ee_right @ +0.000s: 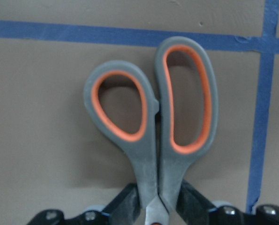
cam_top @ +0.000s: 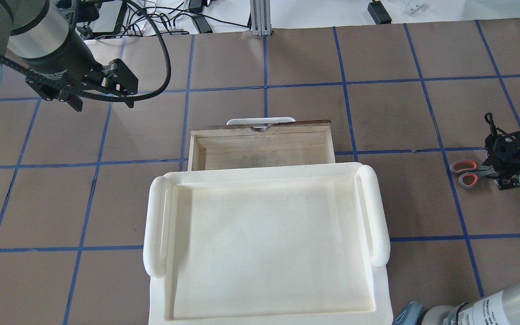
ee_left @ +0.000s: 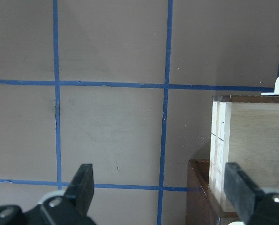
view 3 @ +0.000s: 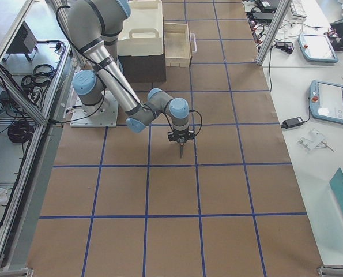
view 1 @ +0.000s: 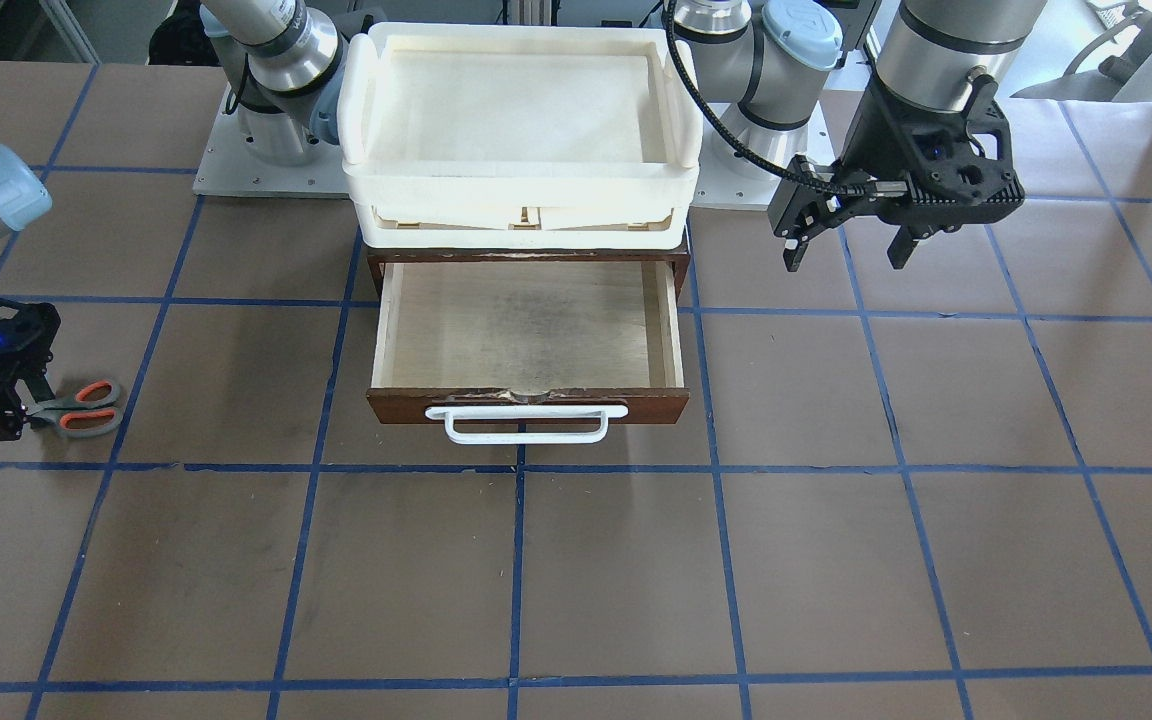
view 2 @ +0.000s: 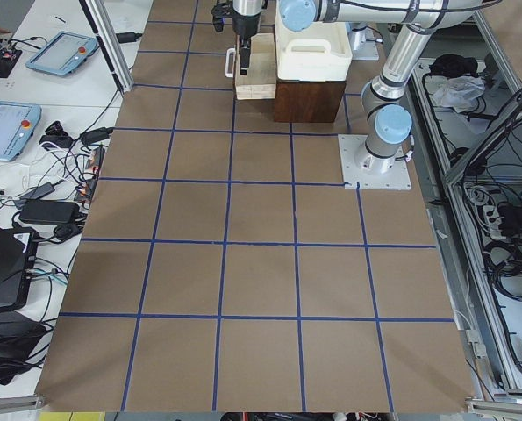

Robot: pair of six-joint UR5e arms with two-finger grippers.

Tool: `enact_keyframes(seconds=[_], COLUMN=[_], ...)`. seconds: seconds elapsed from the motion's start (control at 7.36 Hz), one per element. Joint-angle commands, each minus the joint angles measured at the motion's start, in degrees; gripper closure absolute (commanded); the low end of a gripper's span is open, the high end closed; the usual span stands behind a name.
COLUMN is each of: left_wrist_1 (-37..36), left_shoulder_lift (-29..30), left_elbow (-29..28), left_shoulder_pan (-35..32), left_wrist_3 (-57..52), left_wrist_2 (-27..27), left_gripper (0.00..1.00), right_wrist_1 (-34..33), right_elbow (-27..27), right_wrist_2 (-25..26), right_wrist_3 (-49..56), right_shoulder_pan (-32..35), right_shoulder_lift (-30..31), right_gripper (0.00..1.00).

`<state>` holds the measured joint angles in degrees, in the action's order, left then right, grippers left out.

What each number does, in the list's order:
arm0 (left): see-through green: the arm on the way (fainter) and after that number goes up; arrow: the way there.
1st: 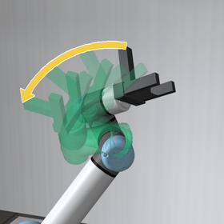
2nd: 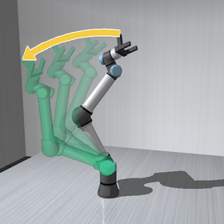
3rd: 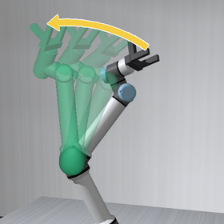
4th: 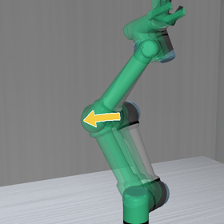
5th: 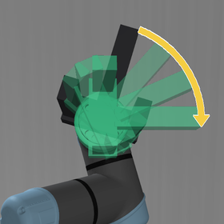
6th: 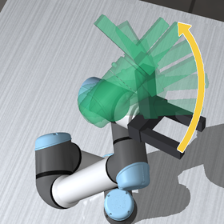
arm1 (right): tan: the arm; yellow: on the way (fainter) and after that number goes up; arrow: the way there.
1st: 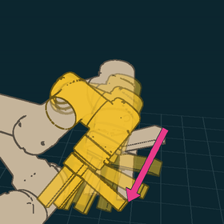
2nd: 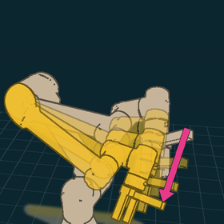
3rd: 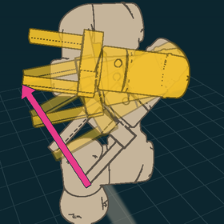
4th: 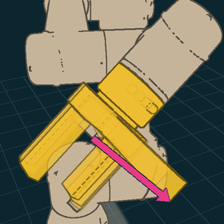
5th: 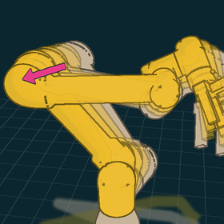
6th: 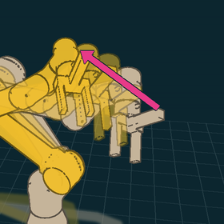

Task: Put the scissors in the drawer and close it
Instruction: 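Lift the scissors with the right gripper and carry them over the drawer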

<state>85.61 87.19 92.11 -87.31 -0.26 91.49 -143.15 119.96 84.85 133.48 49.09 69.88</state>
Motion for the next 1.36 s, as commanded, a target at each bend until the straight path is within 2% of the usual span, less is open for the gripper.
enact_keyframes(seconds=[0.0, 0.54, 0.68, 0.95, 1.22], left_wrist_1=[0.0, 0.2, 0.2, 0.1, 0.1], left_shoulder_lift=[0.1, 0.0, 0.0, 0.1, 0.1], left_elbow=[0.0, 0.1, 0.0, 0.0, 0.0], left_shoulder_pan=[-0.1, -0.1, -0.1, -0.1, -0.1], left_wrist_3=[0.0, 0.0, 0.0, 0.0, 0.0], left_wrist_2=[0.0, 1.1, 1.1, 1.1, 1.1], left_gripper=[0.0, 0.0, 0.0, 0.0, 0.0], right_wrist_1=[-0.2, 2.2, 7.4, 23.8, 32.5], right_elbow=[-0.9, -4.6, -8.0, -17.5, -24.7], right_wrist_2=[-0.1, -1.2, -2.6, -2.5, -1.1], right_wrist_3=[-0.6, -3.0, -3.8, -9.8, -17.7], right_shoulder_pan=[0.3, 1.8, 4.4, 10.1, 19.7], right_shoulder_lift=[0.1, 0.6, 1.5, 5.9, 8.2], right_gripper=[0.85, 0.85, 0.85, 0.89, 0.9])
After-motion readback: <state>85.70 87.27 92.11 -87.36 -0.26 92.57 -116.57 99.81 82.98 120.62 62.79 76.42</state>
